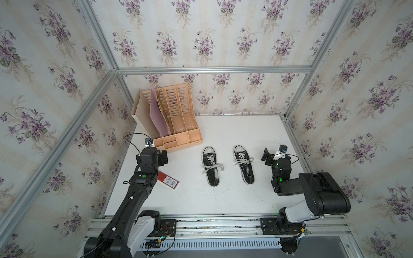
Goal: Tie the shoes
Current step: Reset both arms
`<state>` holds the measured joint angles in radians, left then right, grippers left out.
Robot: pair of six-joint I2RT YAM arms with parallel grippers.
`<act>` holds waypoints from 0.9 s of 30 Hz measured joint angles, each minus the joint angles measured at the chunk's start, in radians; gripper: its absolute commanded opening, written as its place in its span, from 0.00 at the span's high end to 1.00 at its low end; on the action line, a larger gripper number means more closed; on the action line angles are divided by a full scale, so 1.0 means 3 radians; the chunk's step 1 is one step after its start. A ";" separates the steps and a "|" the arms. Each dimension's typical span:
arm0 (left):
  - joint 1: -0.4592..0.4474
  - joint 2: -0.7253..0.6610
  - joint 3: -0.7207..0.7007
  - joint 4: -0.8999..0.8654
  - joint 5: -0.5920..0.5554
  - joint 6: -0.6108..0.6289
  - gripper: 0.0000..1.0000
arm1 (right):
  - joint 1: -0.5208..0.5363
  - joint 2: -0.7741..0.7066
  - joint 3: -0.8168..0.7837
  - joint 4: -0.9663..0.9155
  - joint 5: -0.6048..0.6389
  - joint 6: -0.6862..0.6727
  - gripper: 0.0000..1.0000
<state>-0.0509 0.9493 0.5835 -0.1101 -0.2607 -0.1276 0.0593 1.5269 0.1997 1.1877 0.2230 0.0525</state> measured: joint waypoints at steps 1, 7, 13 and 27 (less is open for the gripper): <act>0.0003 0.0037 0.0000 0.0003 0.0001 0.0036 0.01 | 0.0000 0.0024 0.0000 0.0094 0.0000 -0.0001 0.00; 0.0013 0.0373 -0.0163 0.0411 0.0128 0.0243 0.01 | -0.0005 0.0029 0.0011 0.0270 -0.0024 -0.0003 0.00; 0.0013 0.0820 -0.0529 0.1389 0.0460 0.0507 0.01 | -0.0005 0.0036 0.0008 0.0317 -0.0034 -0.0004 0.00; 0.0103 0.1848 -0.0481 0.2714 0.0818 0.0599 0.01 | -0.0005 0.0032 0.0013 0.0309 -0.0036 -0.0004 0.00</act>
<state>-0.0200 1.5036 0.4393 0.7040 -0.0154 0.0521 0.0578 1.5364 0.2035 1.2804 0.2123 0.0513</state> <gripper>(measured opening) 0.990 0.998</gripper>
